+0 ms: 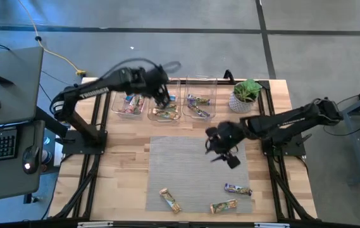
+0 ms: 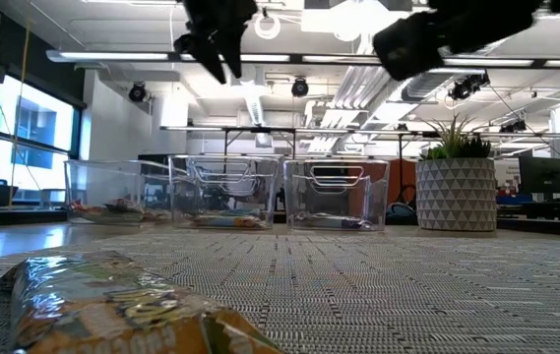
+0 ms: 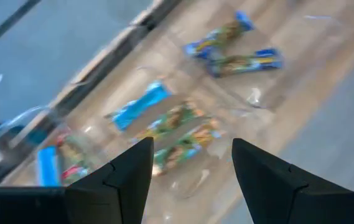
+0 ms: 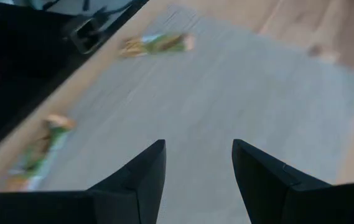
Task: Pick and place Granola Bars by type
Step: Put the blue granola bar into the right transparent bin
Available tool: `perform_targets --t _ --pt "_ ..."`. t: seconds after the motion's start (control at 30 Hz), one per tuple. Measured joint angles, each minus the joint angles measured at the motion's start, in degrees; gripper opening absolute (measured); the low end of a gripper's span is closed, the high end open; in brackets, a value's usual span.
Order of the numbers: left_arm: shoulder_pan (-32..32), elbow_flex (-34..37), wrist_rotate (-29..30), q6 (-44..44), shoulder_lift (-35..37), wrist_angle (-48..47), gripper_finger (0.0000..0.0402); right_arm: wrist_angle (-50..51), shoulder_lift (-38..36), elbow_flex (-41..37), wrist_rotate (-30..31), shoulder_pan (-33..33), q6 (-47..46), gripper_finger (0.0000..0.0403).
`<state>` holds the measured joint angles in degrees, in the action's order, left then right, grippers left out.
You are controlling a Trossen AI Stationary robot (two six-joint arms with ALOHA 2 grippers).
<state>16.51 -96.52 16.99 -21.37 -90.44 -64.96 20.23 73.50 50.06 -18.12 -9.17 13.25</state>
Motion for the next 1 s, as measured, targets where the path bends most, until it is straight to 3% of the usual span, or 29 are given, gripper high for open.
perform_targets --t 0.27,0.4,0.53,0.8,1.0 --pt "-12.83 6.64 11.41 -7.0 -0.01 9.1 0.0209 17.35 -0.1 0.0 10.81 -15.75 -27.88 0.0169" --pt "-16.25 10.58 12.97 -10.53 -0.03 13.17 0.0209 17.73 0.29 0.0 15.16 -25.7 -41.16 0.0169" --pt "-18.66 13.66 13.31 -13.95 -0.03 15.11 0.0209 17.55 2.88 0.0 19.71 -33.87 -45.79 0.0169" --pt "-23.63 15.57 13.91 -22.71 -0.03 15.2 0.0209 17.47 11.79 -0.02 18.8 -36.92 -54.28 0.0169" --pt "-27.06 15.59 18.51 -24.38 -0.03 16.08 0.0208 13.32 17.91 -0.02 18.0 -38.7 -56.93 0.0169"
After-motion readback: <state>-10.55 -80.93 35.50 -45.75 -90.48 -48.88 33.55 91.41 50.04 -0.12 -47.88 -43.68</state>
